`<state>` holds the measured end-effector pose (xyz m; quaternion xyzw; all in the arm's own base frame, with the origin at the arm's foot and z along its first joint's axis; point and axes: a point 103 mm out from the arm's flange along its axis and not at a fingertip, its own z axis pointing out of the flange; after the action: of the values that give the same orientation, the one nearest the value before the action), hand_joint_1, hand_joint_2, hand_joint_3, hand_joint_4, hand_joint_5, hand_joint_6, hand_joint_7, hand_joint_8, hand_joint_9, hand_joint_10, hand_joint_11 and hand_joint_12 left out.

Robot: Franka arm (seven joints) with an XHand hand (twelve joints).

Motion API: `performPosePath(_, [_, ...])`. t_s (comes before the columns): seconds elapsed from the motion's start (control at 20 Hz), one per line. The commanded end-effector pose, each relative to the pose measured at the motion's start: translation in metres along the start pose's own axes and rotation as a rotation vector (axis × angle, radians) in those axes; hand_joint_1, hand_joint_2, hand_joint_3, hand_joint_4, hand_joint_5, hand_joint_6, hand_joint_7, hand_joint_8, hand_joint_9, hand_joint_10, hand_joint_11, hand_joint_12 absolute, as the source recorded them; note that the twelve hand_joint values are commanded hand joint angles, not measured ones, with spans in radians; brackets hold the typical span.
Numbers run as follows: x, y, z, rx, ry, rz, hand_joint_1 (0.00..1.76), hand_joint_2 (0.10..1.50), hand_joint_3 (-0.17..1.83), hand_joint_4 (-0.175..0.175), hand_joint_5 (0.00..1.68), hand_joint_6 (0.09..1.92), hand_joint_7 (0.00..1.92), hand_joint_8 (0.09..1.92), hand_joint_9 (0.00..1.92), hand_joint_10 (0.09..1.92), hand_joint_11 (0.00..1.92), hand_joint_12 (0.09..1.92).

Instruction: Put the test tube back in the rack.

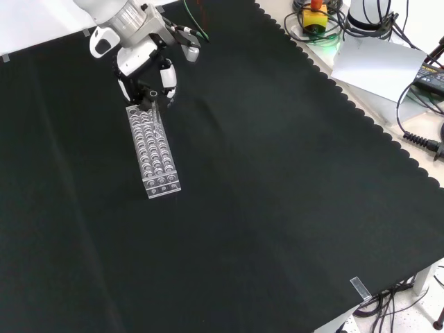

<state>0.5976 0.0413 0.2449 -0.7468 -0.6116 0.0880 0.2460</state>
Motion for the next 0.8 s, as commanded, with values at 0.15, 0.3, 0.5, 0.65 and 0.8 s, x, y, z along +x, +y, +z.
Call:
performPosePath(0.15, [-0.002, 0.004, 0.008, 0.018, -0.021, 0.0, 1.44, 0.53, 0.8, -0.175, 1.31, 0.61, 1.43, 0.62, 1.3, 0.62, 1.1, 1.05])
performPosePath(0.3, [-0.002, 0.006, 0.009, 0.023, -0.027, 0.007, 1.44, 0.53, 0.8, -0.175, 1.31, 0.61, 1.43, 0.62, 1.3, 0.62, 1.1, 1.05])
performPosePath(0.5, [-0.003, 0.007, 0.011, 0.027, -0.023, 0.006, 1.44, 0.53, 0.81, -0.175, 1.31, 0.61, 1.43, 0.62, 1.3, 0.62, 1.1, 1.05])
performPosePath(0.65, [-0.007, 0.013, 0.017, 0.038, -0.023, 0.007, 1.44, 0.53, 0.81, -0.175, 1.32, 0.61, 1.43, 0.62, 1.3, 0.62, 1.09, 1.05])
performPosePath(0.8, [-0.008, 0.019, 0.024, 0.047, -0.023, 0.007, 1.44, 0.53, 0.81, -0.175, 1.31, 0.61, 1.43, 0.62, 1.3, 0.62, 1.09, 1.05])
